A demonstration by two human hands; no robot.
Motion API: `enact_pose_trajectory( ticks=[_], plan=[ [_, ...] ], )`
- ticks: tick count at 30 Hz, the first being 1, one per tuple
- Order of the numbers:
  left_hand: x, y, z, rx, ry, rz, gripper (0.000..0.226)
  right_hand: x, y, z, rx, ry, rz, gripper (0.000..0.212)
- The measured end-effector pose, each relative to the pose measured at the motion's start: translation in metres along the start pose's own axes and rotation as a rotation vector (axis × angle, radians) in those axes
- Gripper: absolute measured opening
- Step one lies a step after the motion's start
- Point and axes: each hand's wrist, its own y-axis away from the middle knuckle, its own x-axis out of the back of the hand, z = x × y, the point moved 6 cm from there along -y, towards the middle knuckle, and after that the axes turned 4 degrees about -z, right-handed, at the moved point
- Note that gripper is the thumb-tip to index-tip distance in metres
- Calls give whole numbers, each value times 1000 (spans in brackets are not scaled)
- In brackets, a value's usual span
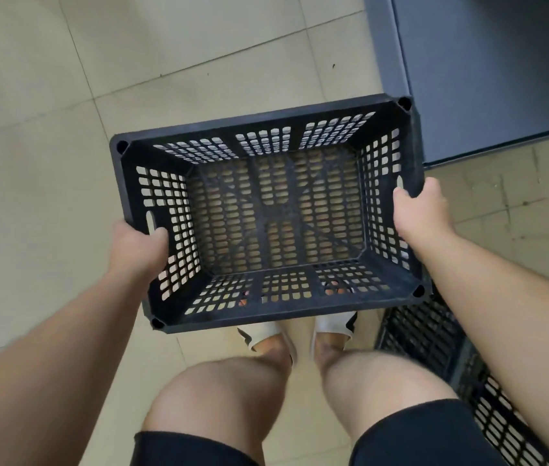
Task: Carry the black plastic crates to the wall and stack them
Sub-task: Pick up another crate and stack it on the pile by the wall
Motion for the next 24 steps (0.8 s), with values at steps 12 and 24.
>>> enact_pose_trajectory(
  ticks=[12,24],
  plan=[
    [9,-16,-19,97,168,-114,26,8,-2,0,-11,-6,62,30],
    [142,133,11,56,222,-54,26,157,140,-42,32,54,92,32]
  ],
)
